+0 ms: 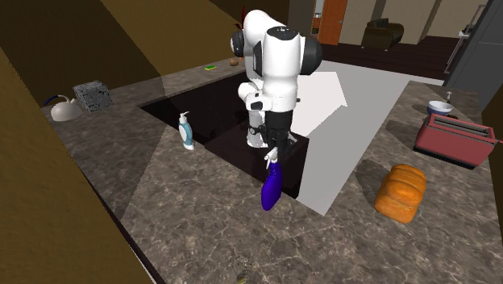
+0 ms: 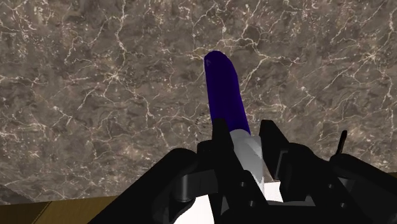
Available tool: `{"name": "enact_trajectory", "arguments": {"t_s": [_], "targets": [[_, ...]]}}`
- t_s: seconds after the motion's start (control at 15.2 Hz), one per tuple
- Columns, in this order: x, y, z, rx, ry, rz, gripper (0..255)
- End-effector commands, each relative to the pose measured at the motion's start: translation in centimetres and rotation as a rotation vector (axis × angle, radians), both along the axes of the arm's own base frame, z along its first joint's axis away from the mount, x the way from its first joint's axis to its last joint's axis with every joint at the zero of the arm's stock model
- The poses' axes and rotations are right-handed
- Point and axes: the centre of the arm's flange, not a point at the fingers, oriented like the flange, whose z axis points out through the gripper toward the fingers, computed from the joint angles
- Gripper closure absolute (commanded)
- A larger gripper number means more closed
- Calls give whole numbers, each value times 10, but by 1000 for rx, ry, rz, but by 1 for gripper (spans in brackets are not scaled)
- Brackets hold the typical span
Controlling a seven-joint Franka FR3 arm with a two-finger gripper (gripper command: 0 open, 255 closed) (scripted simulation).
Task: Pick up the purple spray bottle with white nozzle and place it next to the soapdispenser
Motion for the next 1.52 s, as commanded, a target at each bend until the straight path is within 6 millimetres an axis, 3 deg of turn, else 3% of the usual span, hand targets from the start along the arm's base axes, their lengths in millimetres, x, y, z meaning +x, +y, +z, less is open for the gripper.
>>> {"name": "enact_trajectory", "arguments": {"t_s": [0.0,1.32,1.45], "targets": [[-2,-1,12,0,0,0,255],[-2,-1,116,0,0,0,255],[-3,-28,116,0,0,0,255]]}}
